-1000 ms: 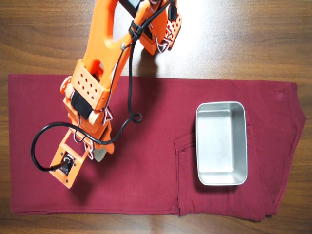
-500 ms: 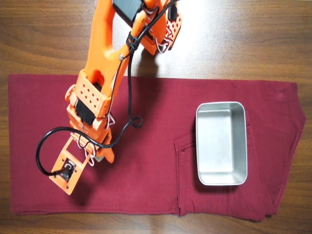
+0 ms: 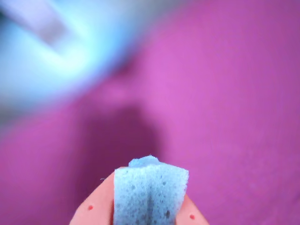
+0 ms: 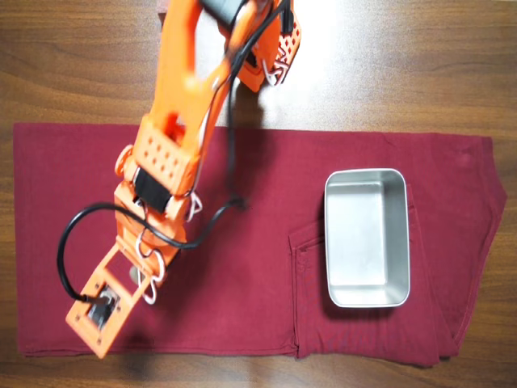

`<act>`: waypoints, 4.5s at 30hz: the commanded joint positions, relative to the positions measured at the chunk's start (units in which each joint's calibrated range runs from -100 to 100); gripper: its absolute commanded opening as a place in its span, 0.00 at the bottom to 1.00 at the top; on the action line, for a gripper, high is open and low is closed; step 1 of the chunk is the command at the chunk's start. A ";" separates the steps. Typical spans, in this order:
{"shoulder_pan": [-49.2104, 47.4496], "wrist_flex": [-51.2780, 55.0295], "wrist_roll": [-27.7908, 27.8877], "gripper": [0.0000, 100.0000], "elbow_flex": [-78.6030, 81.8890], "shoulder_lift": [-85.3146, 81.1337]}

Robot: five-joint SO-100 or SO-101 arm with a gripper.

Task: Grab the cube

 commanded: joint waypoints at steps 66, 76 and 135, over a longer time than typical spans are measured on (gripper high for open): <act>-68.43 17.74 -7.28 0.00 0.24 -18.73; -41.18 -7.34 2.83 0.00 35.20 -78.65; -35.42 53.33 -0.73 0.00 69.43 -92.76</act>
